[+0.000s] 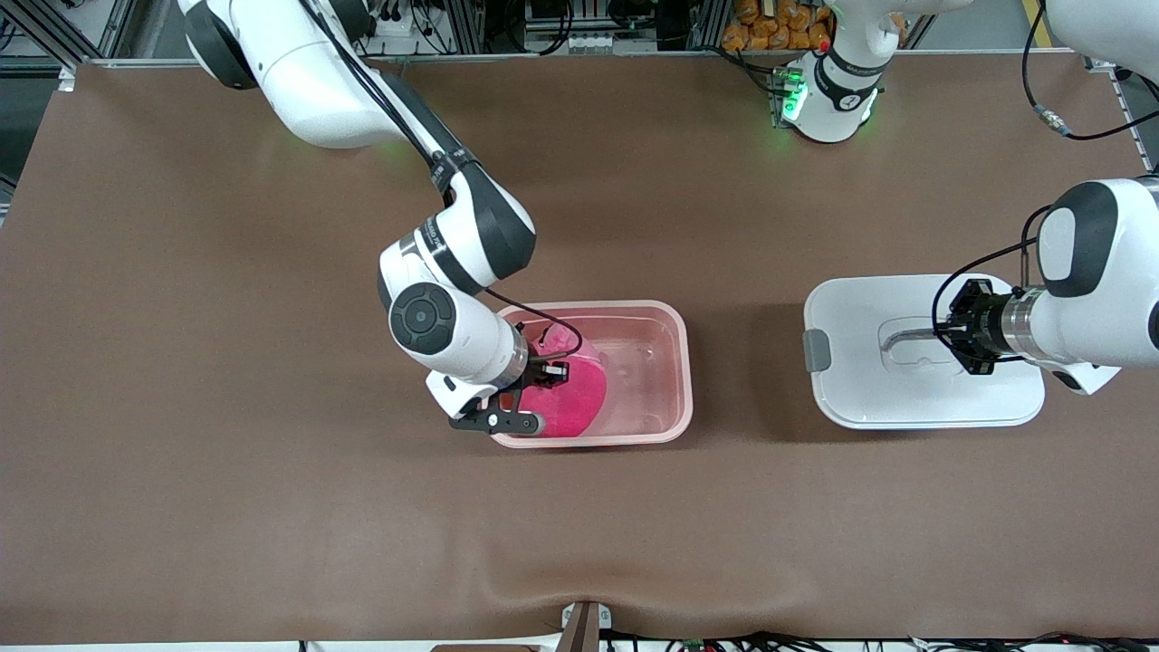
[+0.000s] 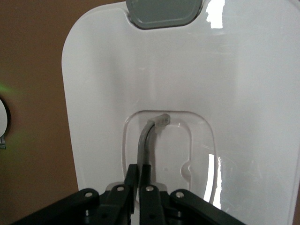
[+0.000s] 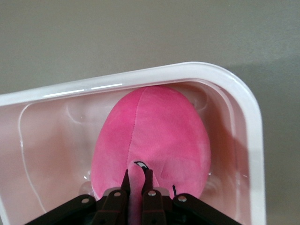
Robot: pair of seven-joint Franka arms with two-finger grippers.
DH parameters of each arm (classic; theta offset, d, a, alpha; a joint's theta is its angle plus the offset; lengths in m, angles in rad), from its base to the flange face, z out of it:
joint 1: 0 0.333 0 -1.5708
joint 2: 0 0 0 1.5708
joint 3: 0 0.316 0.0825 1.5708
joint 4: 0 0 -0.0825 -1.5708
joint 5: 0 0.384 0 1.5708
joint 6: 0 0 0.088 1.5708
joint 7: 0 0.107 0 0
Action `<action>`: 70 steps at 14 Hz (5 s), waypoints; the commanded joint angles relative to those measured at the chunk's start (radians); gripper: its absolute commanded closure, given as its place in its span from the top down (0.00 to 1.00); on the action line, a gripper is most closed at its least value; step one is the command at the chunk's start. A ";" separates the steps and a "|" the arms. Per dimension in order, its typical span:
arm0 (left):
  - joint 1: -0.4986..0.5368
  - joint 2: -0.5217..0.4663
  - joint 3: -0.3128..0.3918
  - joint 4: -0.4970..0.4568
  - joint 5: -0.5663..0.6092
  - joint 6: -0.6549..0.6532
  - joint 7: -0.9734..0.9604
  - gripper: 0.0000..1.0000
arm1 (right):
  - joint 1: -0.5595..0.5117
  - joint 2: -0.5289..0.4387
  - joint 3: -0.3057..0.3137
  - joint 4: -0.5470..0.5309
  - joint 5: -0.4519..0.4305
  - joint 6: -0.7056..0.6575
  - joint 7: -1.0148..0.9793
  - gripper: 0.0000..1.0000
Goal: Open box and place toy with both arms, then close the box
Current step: 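Lower the pink toy into the box with the right gripper, then open the right gripper and press the toy down inside the box, then withdraw the right gripper while the left gripper carries the lid back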
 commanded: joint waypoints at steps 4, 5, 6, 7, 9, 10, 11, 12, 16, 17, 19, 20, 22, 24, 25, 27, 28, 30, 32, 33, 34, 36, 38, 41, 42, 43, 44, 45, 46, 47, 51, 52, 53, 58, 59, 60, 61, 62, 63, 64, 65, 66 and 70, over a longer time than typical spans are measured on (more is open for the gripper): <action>-0.001 0.003 -0.003 0.006 0.022 0.004 -0.011 0.00 | 0.057 0.050 -0.002 0.028 -0.008 0.123 0.178 0.00; -0.001 0.003 -0.003 0.006 0.023 0.004 -0.011 0.00 | 0.066 0.055 -0.002 0.028 -0.008 0.152 0.204 0.00; -0.001 0.003 -0.003 0.006 0.024 0.004 -0.011 0.00 | 0.074 0.063 -0.001 0.028 -0.008 0.176 0.233 0.00; -0.001 0.003 -0.003 0.006 0.022 0.004 -0.011 0.00 | 0.085 0.069 -0.001 0.028 -0.006 0.195 0.255 0.00; -0.001 0.003 -0.003 0.006 0.022 0.004 -0.011 0.00 | 0.105 0.081 -0.001 0.028 -0.006 0.248 0.293 0.00; -0.001 0.003 -0.001 0.006 0.023 0.004 -0.011 0.00 | 0.111 0.089 -0.001 0.028 -0.006 0.268 0.315 0.00; -0.001 0.003 -0.002 0.006 0.022 0.004 -0.011 0.00 | 0.125 0.095 -0.001 0.028 -0.006 0.294 0.327 0.00; -0.001 0.003 -0.003 0.006 0.022 0.004 -0.011 0.00 | 0.134 0.098 -0.001 0.028 -0.006 0.311 0.335 0.00; -0.001 0.003 -0.003 0.006 0.023 0.004 -0.013 0.00 | 0.157 0.123 -0.001 0.028 -0.006 0.380 0.359 0.00; -0.001 0.003 -0.003 0.006 0.022 0.004 -0.013 0.00 | 0.163 0.132 -0.001 0.028 -0.008 0.387 0.361 0.00; -0.001 0.001 -0.003 0.006 0.023 0.004 -0.015 0.00 | 0.171 0.152 -0.001 0.028 -0.009 0.422 0.361 0.00; -0.001 0.001 -0.003 0.006 0.022 0.004 -0.015 0.00 | 0.175 0.158 -0.001 0.028 -0.011 0.443 0.359 0.00; -0.003 0.001 -0.003 0.006 0.022 0.004 -0.016 0.00 | 0.177 0.164 -0.001 0.028 -0.012 0.445 0.358 0.00; -0.003 0.001 -0.003 0.006 0.022 0.004 -0.016 0.00 | 0.175 0.172 -0.002 0.028 -0.012 0.447 0.356 0.00; -0.003 0.001 -0.003 0.006 0.022 0.004 -0.016 0.00 | 0.172 0.173 -0.002 0.028 -0.012 0.447 0.352 0.19; -0.003 0.001 -0.003 0.006 0.022 0.004 -0.016 0.00 | 0.171 0.172 -0.002 0.028 -0.012 0.447 0.347 0.88; -0.001 0.001 -0.003 0.006 0.022 0.004 -0.016 0.00 | 0.174 0.172 -0.004 0.028 -0.024 0.447 0.324 1.00; -0.001 0.001 -0.003 0.006 0.022 0.004 -0.016 0.00 | 0.168 0.172 -0.004 0.028 -0.040 0.445 0.310 1.00; -0.001 0.003 -0.003 0.006 0.022 0.004 -0.016 0.00 | 0.171 0.175 -0.004 0.028 -0.040 0.448 0.313 1.00; -0.001 0.003 -0.003 0.006 0.023 0.004 -0.016 0.00 | 0.169 0.176 -0.004 0.028 -0.038 0.447 0.313 1.00; -0.001 0.003 -0.003 0.006 0.024 0.004 -0.016 0.00 | 0.166 0.176 -0.004 0.028 -0.038 0.448 0.315 1.00; -0.001 0.003 -0.003 0.006 0.023 0.004 -0.016 0.00 | 0.165 0.175 -0.002 0.029 -0.032 0.448 0.320 1.00; -0.001 0.003 -0.003 0.006 0.022 0.004 -0.015 0.00 | 0.162 0.173 0.001 0.035 -0.029 0.454 0.374 1.00; -0.001 0.003 -0.003 0.006 0.022 0.004 -0.015 0.00 | 0.157 0.167 0.006 0.037 -0.026 0.465 0.419 1.00; -0.001 0.003 -0.003 0.006 0.023 0.004 -0.015 0.00 | 0.157 0.163 0.006 0.037 -0.026 0.460 0.419 1.00; -0.001 0.003 -0.003 0.006 0.022 0.004 -0.015 0.00 | 0.155 0.159 0.009 0.037 -0.026 0.456 0.421 1.00; -0.001 0.003 -0.003 0.006 0.023 0.004 -0.015 0.00 | 0.152 0.153 0.010 0.040 -0.023 0.456 0.441 1.00; -0.001 0.003 -0.003 0.006 0.024 0.004 -0.015 0.00 | 0.149 0.152 0.012 0.043 -0.015 0.462 0.471 1.00; -0.001 0.003 -0.003 0.006 0.022 0.004 -0.015 0.00 | 0.149 0.152 0.015 0.045 -0.012 0.467 0.499 1.00; -0.001 0.003 -0.003 0.006 0.023 0.004 -0.015 0.00 | 0.151 0.152 0.015 0.045 -0.012 0.468 0.519 1.00; 0.000 0.003 -0.004 0.011 0.020 0.004 -0.016 0.00 | 0.149 0.153 0.053 0.045 -0.012 0.586 0.625 1.00; 0.003 0.001 -0.004 0.014 0.019 0.004 -0.016 0.00 | 0.152 0.155 0.053 0.045 -0.012 0.604 0.651 1.00; 0.006 -0.001 -0.006 0.015 0.013 0.004 -0.016 0.00 | 0.154 0.156 0.056 0.045 -0.012 0.606 0.665 1.00; -0.011 -0.024 -0.015 0.046 0.005 -0.006 -0.085 0.00 | 0.166 0.155 0.068 0.045 -0.012 0.638 0.769 1.00; -0.017 -0.025 -0.031 0.063 0.004 -0.009 -0.108 0.00 | 0.166 0.153 0.070 0.045 -0.012 0.626 0.775 1.00; -0.017 -0.027 -0.050 0.073 0.002 -0.010 -0.132 0.00 | 0.156 0.135 0.073 0.045 -0.011 0.585 0.775 1.00; -0.015 -0.028 -0.074 0.083 0.002 -0.013 -0.157 0.00 | 0.151 0.123 0.070 0.046 -0.012 0.522 0.774 1.00; -0.017 -0.030 -0.088 0.087 0.002 -0.015 -0.183 0.00 | 0.149 0.106 0.070 0.049 -0.012 0.494 0.772 1.00; -0.017 -0.030 -0.098 0.089 -0.006 -0.013 -0.209 0.00 | 0.148 0.086 0.072 0.049 -0.011 0.481 0.774 1.00; -0.015 -0.030 -0.101 0.093 -0.025 -0.013 -0.234 0.00 | 0.142 0.072 0.069 0.052 -0.012 0.424 0.772 1.00; -0.017 -0.030 -0.101 0.107 -0.045 -0.013 -0.254 0.00 | 0.123 0.055 0.068 0.066 -0.012 0.361 0.769 1.00; -0.017 -0.030 -0.101 0.116 -0.064 -0.013 -0.271 0.00 | 0.108 0.040 0.068 0.083 -0.012 0.297 0.754 1.00; -0.026 -0.028 -0.102 0.116 -0.133 -0.013 -0.362 0.00 | 0.042 -0.034 0.067 0.092 -0.014 0.100 0.614 1.00</action>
